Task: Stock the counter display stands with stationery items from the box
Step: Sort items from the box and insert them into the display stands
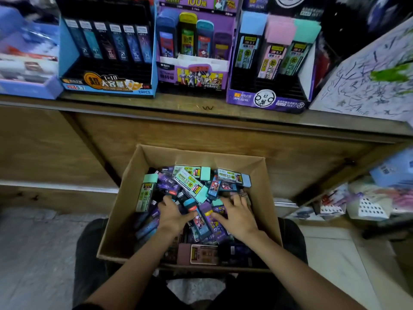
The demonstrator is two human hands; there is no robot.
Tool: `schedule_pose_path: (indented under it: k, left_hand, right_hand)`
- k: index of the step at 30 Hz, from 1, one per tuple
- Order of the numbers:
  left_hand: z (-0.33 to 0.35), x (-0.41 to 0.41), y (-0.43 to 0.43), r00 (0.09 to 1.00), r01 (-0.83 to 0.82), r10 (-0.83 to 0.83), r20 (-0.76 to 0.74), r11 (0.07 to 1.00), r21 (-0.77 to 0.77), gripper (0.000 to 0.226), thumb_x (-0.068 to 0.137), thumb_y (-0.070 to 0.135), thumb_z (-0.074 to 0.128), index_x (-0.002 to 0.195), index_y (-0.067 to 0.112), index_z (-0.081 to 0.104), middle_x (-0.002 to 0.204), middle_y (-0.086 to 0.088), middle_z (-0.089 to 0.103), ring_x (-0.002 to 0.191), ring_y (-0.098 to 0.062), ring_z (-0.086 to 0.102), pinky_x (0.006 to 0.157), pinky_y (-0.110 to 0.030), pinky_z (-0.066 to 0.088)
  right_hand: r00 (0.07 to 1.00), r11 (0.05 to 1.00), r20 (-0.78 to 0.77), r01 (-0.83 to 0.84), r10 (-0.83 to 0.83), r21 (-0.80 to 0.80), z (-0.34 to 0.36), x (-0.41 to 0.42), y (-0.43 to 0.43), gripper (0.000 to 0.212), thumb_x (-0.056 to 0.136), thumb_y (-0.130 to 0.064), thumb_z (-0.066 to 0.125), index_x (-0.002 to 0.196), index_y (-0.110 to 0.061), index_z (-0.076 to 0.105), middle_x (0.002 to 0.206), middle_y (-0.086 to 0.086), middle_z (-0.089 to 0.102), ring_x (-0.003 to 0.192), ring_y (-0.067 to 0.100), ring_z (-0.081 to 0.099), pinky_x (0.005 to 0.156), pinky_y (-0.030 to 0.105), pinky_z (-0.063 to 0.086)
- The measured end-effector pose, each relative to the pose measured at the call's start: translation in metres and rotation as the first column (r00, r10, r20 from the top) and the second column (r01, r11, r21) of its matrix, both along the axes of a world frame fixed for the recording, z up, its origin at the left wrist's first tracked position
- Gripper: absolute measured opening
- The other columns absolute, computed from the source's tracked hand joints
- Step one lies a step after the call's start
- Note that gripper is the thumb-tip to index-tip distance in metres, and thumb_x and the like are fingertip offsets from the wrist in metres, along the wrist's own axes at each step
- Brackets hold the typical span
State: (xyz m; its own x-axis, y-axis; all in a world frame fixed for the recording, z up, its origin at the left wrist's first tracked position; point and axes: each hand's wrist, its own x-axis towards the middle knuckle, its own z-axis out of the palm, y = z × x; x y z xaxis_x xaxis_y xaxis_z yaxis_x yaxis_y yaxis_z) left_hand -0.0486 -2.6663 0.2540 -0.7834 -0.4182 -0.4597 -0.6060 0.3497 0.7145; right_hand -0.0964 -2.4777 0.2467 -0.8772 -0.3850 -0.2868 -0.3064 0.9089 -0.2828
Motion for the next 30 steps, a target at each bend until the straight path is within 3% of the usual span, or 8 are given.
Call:
schedule_pose_path:
  k: [5, 9, 15, 17, 20, 22, 26, 30]
  left_hand:
    - [-0.007, 0.004, -0.006, 0.998, 0.013, -0.012, -0.062, 1.0, 0.022, 0.07, 0.066, 0.012, 0.085, 0.109, 0.009, 0.03, 0.13, -0.022, 0.036, 0.121, -0.032, 0.04, 0.095, -0.033, 0.035]
    - [-0.007, 0.005, -0.009, 0.994, -0.068, 0.076, -0.076, 0.993, 0.1, 0.067, 0.066, 0.004, 0.083, 0.103, 0.008, 0.027, 0.122, -0.023, 0.046, 0.117, -0.032, 0.048, 0.093, -0.036, 0.043]
    - [-0.003, -0.006, -0.014, 0.975, -0.219, 0.223, 0.009, 0.947, 0.235, 0.072, 0.07, 0.002, 0.08, 0.119, -0.006, 0.028, 0.134, -0.024, 0.044, 0.126, -0.03, 0.044, 0.107, -0.041, 0.036]
    - [-0.001, -0.007, -0.014, 0.954, -0.291, 0.297, 0.028, 0.904, 0.314, 0.05, 0.071, -0.006, 0.077, 0.107, -0.003, 0.043, 0.127, -0.024, 0.053, 0.119, -0.032, 0.052, 0.101, -0.039, 0.042]
    - [0.005, -0.002, -0.013, 0.951, -0.298, 0.308, 0.029, 0.885, 0.358, 0.024, 0.072, -0.01, 0.073, 0.076, 0.003, 0.053, 0.096, -0.02, 0.067, 0.099, -0.031, 0.061, 0.074, -0.033, 0.049]
    - [0.005, -0.001, -0.015, 0.945, -0.314, 0.326, 0.033, 0.871, 0.377, 0.025, 0.074, -0.009, 0.072, 0.073, 0.005, 0.052, 0.079, -0.005, 0.06, 0.091, -0.024, 0.056, 0.065, -0.028, 0.045]
    - [0.007, 0.001, -0.023, 0.92, -0.37, 0.391, 0.04, 0.828, 0.421, 0.035, 0.077, -0.017, 0.065, 0.11, -0.01, 0.056, 0.084, -0.007, 0.059, 0.099, -0.028, 0.056, 0.084, -0.03, 0.043]
    - [0.011, 0.009, -0.038, 0.928, -0.345, 0.373, 0.013, 0.844, 0.411, 0.036, 0.077, -0.018, 0.063, 0.111, -0.007, 0.059, 0.085, -0.008, 0.062, 0.098, -0.033, 0.058, 0.088, -0.037, 0.044]
  right_hand:
    - [0.997, 0.999, -0.065, 0.034, -0.031, 0.04, -0.002, 0.009, -0.002, 0.067, 0.088, -0.064, 0.039, 0.131, -0.012, 0.039, 0.129, 0.011, 0.04, 0.121, 0.028, 0.037, 0.099, 0.035, 0.035]
    - [0.995, 0.998, 0.085, 0.055, -0.052, -0.039, 0.001, 0.018, -0.002, 0.063, 0.082, -0.066, 0.05, 0.12, -0.016, 0.039, 0.121, 0.007, 0.04, 0.103, 0.028, 0.052, 0.072, 0.031, 0.04]
    - [0.943, 0.939, 0.25, 0.275, -0.221, -0.207, 0.004, 0.012, -0.006, 0.045, 0.078, -0.045, 0.071, 0.099, -0.016, 0.043, 0.097, 0.0, 0.049, 0.085, 0.019, 0.052, 0.064, 0.028, 0.034]
    - [0.893, 0.881, 0.358, 0.38, -0.271, -0.281, 0.005, 0.01, -0.004, 0.038, 0.078, -0.034, 0.074, 0.09, -0.016, 0.042, 0.083, -0.001, 0.053, 0.078, 0.018, 0.052, 0.06, 0.028, 0.034]
    - [0.816, 0.783, 0.48, 0.514, -0.321, -0.35, 0.007, 0.011, 0.0, 0.034, 0.078, -0.02, 0.076, 0.087, -0.012, 0.044, 0.082, 0.005, 0.054, 0.081, 0.023, 0.054, 0.067, 0.029, 0.037]
    - [0.786, 0.743, 0.524, 0.557, -0.329, -0.37, 0.01, 0.011, 0.001, 0.029, 0.078, -0.014, 0.075, 0.09, -0.009, 0.049, 0.081, 0.005, 0.054, 0.081, 0.023, 0.054, 0.07, 0.029, 0.038]
    - [0.748, 0.683, 0.595, 0.601, -0.296, -0.415, 0.016, 0.01, 0.003, 0.019, 0.08, -0.001, 0.07, 0.097, 0.004, 0.064, 0.087, 0.013, 0.065, 0.081, 0.021, 0.058, 0.073, 0.027, 0.043]
    - [0.753, 0.697, 0.6, 0.584, -0.271, -0.417, 0.018, 0.012, 0.002, 0.022, 0.08, -0.002, 0.07, 0.1, 0.006, 0.066, 0.101, 0.02, 0.069, 0.092, 0.027, 0.064, 0.086, 0.036, 0.049]
